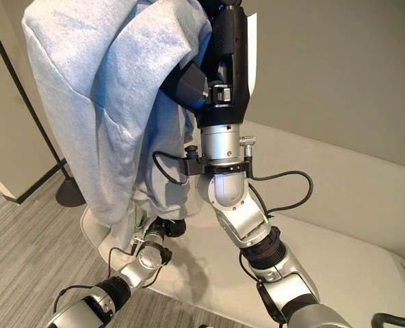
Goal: Hang the clothes on the sofa on the clothes rack.
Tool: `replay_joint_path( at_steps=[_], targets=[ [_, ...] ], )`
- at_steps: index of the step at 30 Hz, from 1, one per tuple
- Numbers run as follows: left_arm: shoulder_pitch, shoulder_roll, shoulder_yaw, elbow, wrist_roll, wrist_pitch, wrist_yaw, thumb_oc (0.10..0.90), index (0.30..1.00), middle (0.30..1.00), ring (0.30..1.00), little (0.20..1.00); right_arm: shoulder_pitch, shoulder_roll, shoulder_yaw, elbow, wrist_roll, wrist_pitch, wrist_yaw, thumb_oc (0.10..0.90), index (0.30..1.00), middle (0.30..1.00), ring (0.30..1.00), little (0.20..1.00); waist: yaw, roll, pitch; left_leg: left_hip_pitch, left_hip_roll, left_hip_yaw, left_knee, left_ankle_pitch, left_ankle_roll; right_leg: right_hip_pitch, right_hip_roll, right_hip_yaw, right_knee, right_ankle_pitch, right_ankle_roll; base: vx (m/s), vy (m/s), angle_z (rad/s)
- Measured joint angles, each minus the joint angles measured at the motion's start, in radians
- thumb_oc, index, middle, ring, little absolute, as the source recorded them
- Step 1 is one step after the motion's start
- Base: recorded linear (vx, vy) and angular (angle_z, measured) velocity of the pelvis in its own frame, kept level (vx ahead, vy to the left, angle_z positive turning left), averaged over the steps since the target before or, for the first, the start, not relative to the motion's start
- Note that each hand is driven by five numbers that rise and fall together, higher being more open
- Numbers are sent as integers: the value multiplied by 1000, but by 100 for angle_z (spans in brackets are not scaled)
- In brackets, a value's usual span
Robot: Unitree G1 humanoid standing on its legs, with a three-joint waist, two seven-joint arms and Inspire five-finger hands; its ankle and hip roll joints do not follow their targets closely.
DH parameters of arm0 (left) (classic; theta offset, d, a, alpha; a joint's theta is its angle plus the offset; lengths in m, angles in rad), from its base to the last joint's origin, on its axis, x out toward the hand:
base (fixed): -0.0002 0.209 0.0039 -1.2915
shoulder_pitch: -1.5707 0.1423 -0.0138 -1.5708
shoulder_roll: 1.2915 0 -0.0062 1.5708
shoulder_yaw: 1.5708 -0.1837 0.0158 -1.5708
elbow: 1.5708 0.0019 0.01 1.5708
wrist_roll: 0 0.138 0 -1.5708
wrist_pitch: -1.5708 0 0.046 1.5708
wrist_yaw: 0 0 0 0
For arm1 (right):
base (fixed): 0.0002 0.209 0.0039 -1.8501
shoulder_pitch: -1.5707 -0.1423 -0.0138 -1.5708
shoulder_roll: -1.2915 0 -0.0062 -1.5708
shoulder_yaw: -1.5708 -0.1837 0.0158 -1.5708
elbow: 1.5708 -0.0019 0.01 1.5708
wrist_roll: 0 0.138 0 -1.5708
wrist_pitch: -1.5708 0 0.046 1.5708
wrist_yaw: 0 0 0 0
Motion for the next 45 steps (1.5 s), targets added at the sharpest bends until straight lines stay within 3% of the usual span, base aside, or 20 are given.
replay_joint_path(
  at_steps=[1, 2, 4, 8, 14, 19, 23, 26, 31, 41, 43, 45],
  targets=[
    [11, 14, -1, -39, 1, -1, -1, 400, 300, 300, 300, 300, 2, -5, -3, 0, -4, -1, 0, 400, 300, 300, 300, 300, -1, -1, 0, -3, 0, -1, 0, 0, 0, -1, -1, -4, -1, 0, 0, -10, 2, 11],
    [27, 37, -1, -97, 2, -4, -2, 800, 900, 900, 900, 900, 6, -10, -10, 1, -6, -1, -3, 400, 300, 300, 300, 300, 5, -2, 0, -5, -1, -4, 0, 1, 1, -1, -4, -8, -1, 0, 0, -14, 4, 9],
    [63, 87, -15, -210, 3, -8, -28, 800, 900, 900, 900, 900, 6, -23, -28, 2, -15, 0, -3, 400, 300, 300, 300, 300, 22, -2, 0, -9, -2, -10, 0, 1, 1, 0, -4, -10, -4, 1, 2, -11, 4, 10],
    [201, 241, -65, -556, -15, -43, -197, 800, 900, 900, 900, 900, 6, -46, -142, 24, -97, 10, -14, 400, 300, 300, 300, 300, 83, 3, 2, -20, -6, -36, 0, 1, 2, 16, -7, -41, -25, 4, 4, -18, 12, 21],
    [329, 415, -73, -817, -160, -57, -419, 800, 900, 900, 900, 900, 4, -46, -223, 112, -136, 55, -28, 400, 300, 300, 300, 300, 134, 19, 12, -31, -18, -77, 1, 1, 2, 38, -14, -84, -41, 4, 5, -2, 19, 22],
    [449, 484, 64, -949, -198, -64, -460, 800, 900, 900, 900, 900, 10, -46, -240, 164, -137, 78, -31, 400, 300, 300, 300, 300, 153, 40, 31, -39, -24, -100, 1, 5, 7, 52, -22, -109, -59, 10, 15, 15, 12, 16],
    [519, 538, 241, -972, -173, -89, -421, 800, 900, 900, 900, 900, 19, -48, -264, 168, -138, 80, -24, 400, 300, 300, 300, 300, 173, 42, 42, -37, -29, -115, -1, 5, 8, 67, -23, -126, -73, 13, 19, 6, 7, 9],
    [555, 542, 367, -968, -100, -106, -355, 800, 900, 900, 900, 900, 46, -49, -299, 165, -150, 80, -17, 400, 300, 300, 300, 300, 186, 30, 56, -38, -31, -120, -1, 5, 8, 70, -25, -133, -73, 13, 19, -1, -3, 5],
    [568, 514, 397, -909, -29, -127, -304, 800, 900, 900, 900, 900, 49, -50, -302, 164, -159, 80, 6, 400, 300, 300, 300, 300, 183, 23, 61, -35, -35, -126, -1, 5, 8, 83, -26, -142, -89, 17, 25, 0, -13, 4],
    [522, 396, 221, -577, -30, -112, -322, 800, 900, 900, 900, 900, 14, -43, -293, 158, -129, 74, 22, 400, 300, 300, 300, 300, 175, -2, 72, -32, -33, -123, -1, 5, 8, 84, -23, -139, -89, 18, 25, 2, -8, 0],
    [399, 293, 196, -401, -28, -90, -264, 800, 900, 900, 900, 900, 6, -1, -239, 133, -43, 66, 25, 400, 300, 300, 300, 300, 152, -20, 76, -20, -28, -109, -1, 3, 5, 85, -19, -122, -86, 18, 24, -17, -46, -17],
    [313, 255, 177, -317, 13, -79, -214, 800, 900, 900, 900, 900, 13, 6, -189, 89, 7, 40, 37, 400, 300, 300, 300, 300, 122, -45, 75, -20, -22, -104, -1, 3, 5, 83, -13, -118, -86, 19, 22, -9, -46, -12]
  ],
)
